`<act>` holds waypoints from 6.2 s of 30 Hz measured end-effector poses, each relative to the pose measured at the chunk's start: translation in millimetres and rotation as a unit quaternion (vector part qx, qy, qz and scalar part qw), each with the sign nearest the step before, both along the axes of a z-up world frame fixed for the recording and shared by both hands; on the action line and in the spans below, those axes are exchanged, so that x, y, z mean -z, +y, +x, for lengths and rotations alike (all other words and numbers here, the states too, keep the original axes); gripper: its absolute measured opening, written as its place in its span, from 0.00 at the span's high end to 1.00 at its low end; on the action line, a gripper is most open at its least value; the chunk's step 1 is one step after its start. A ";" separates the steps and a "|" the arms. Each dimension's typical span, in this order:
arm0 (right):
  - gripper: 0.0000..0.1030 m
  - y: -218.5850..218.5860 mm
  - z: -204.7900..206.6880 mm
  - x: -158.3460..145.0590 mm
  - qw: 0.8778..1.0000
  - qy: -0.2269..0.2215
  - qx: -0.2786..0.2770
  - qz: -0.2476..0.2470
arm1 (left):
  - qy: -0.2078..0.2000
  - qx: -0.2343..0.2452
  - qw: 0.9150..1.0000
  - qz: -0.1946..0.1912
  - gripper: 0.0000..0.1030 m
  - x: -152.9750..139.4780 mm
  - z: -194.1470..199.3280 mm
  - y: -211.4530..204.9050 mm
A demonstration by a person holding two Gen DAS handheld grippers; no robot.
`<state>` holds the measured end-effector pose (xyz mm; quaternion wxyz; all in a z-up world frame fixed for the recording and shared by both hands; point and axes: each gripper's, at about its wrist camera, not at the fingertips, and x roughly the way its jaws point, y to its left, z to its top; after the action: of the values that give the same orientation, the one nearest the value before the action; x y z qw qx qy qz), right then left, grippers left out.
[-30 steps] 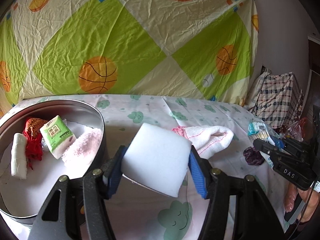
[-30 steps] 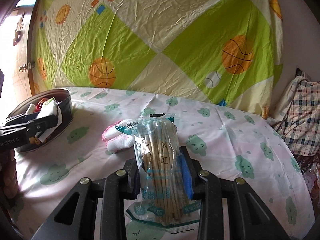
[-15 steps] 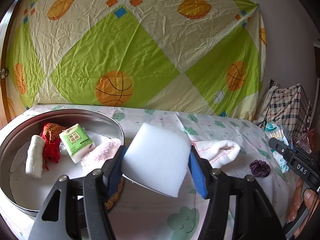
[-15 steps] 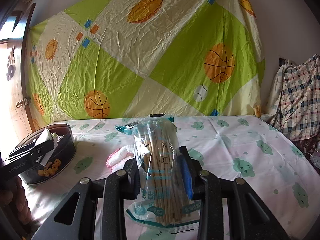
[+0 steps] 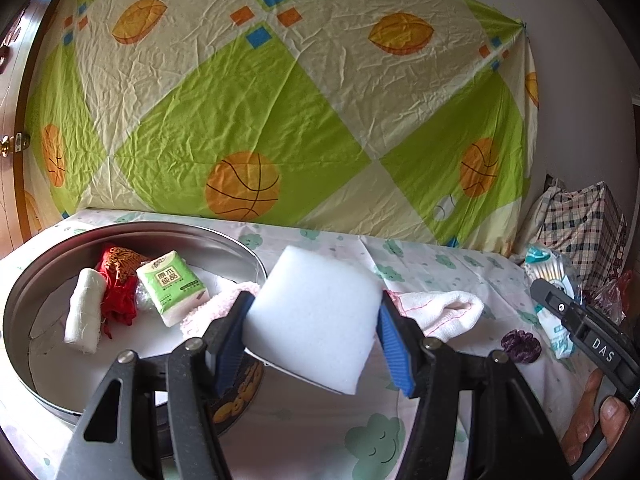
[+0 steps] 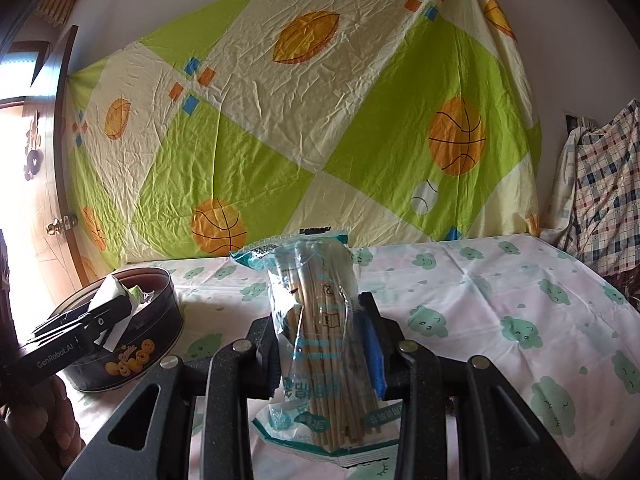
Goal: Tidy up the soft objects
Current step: 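Carry the sponge over the tin with the left gripper while the right gripper carries the swab bag, then release the sponge into the tin with the left gripper while the right gripper drops the swab bag, then move the left gripper to the white glove while the right gripper approaches the purple scrunchie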
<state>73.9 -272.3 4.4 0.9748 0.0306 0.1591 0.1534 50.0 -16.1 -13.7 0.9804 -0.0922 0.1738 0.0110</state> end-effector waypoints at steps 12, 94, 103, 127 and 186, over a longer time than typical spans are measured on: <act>0.65 17.8 -4.2 0.5 1.000 -0.001 -0.013 0.014 | -0.008 -0.012 1.000 -0.008 0.42 -0.5 -9.4 9.8; 0.65 175.6 0.6 -7.9 0.985 0.012 -0.171 -0.026 | -0.009 -0.095 0.995 -0.001 0.42 -3.8 -47.3 112.9; 0.65 200.6 9.3 -25.0 0.981 0.008 -0.191 -0.042 | 0.013 -0.098 0.995 0.010 0.42 -9.1 -39.6 127.6; 0.65 279.3 52.7 -0.8 0.957 0.108 -0.244 -0.114 | 0.143 -0.074 0.987 -0.021 0.42 -12.1 17.0 189.2; 0.27 -70.1 69.1 24.8 0.980 0.182 0.065 -0.048 | 0.156 0.127 0.971 0.126 0.01 5.1 86.1 -123.5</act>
<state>143.0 -342.4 -20.4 0.9379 0.0214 0.3384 0.0738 136.1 -139.6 -18.8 0.9381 0.0573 0.3325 -0.0780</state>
